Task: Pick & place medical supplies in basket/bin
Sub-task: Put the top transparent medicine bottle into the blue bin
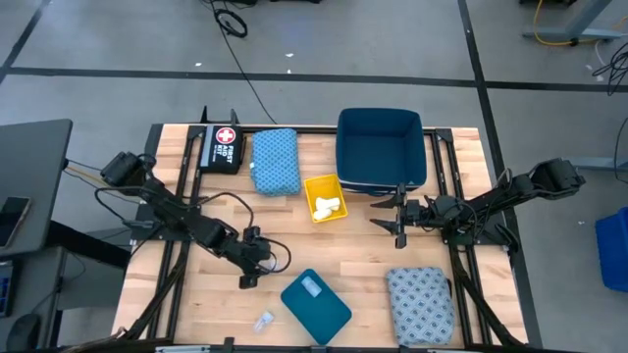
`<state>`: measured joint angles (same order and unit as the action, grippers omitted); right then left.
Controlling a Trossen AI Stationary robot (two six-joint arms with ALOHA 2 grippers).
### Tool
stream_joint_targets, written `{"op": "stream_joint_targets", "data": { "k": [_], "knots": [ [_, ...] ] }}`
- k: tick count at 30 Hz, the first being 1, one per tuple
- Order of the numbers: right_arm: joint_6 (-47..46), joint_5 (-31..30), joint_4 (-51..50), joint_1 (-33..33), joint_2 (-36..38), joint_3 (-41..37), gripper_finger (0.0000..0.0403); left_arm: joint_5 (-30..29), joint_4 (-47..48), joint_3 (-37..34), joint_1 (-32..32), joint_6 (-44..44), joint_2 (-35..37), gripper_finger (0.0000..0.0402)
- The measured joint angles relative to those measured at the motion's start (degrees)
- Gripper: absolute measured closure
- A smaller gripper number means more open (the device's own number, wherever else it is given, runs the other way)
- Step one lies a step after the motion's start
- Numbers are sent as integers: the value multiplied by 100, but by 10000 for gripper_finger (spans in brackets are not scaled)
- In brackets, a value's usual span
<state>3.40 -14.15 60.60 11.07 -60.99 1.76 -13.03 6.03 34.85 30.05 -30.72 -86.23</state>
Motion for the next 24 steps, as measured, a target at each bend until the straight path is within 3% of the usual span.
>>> {"op": "stream_joint_targets", "data": {
  "k": [9, 12, 17, 24],
  "knots": [
    [0, -21, 0, 0, 0, 0, 195, -72, 19, 286, -5, 63, -538, 142],
    [0, -21, -3, 0, 0, 0, 195, -193, 38, 288, -1, 64, -554, 177],
    [-9, -20, -5, 0, -2, 0, 195, -230, 39, 288, 4, 146, -556, 274],
    [-13, -17, -8, 0, -1, 0, 195, -360, -22, 286, 198, 428, -566, 277]
  ]
}}
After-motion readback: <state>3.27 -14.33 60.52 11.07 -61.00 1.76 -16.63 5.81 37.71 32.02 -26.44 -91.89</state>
